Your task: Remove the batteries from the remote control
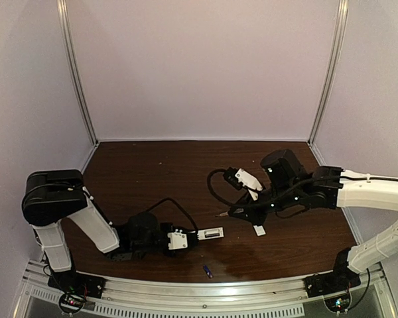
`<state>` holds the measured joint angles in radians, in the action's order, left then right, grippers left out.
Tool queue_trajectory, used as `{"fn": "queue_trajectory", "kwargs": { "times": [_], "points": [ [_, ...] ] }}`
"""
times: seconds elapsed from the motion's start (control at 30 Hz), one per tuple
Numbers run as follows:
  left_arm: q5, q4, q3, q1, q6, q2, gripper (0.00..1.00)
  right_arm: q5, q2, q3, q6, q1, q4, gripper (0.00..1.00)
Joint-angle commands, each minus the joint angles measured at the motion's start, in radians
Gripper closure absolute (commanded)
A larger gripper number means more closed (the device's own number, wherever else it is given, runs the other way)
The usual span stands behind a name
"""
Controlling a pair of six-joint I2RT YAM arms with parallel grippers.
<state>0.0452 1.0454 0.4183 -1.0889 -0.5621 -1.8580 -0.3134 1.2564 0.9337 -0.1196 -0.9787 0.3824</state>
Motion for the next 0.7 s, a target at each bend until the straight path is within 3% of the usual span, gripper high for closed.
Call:
{"fn": "queue_trajectory", "kwargs": {
  "times": [0.0, 0.37, 0.67],
  "points": [
    [0.005, 0.113, -0.013, -0.01, -0.042, -0.007, 1.0, 0.07, 0.045, 0.083, 0.105, -0.023, 0.169, 1.0],
    [0.015, 0.116, -0.019, -0.015, -0.064, -0.01, 1.0, 0.082, 0.209, 0.233, 0.281, -0.114, 0.358, 1.0],
    [0.023, 0.117, -0.019, -0.017, -0.07, -0.017, 1.0, 0.11, 0.288, 0.294, 0.343, -0.116, 0.397, 1.0]
  ]
}}
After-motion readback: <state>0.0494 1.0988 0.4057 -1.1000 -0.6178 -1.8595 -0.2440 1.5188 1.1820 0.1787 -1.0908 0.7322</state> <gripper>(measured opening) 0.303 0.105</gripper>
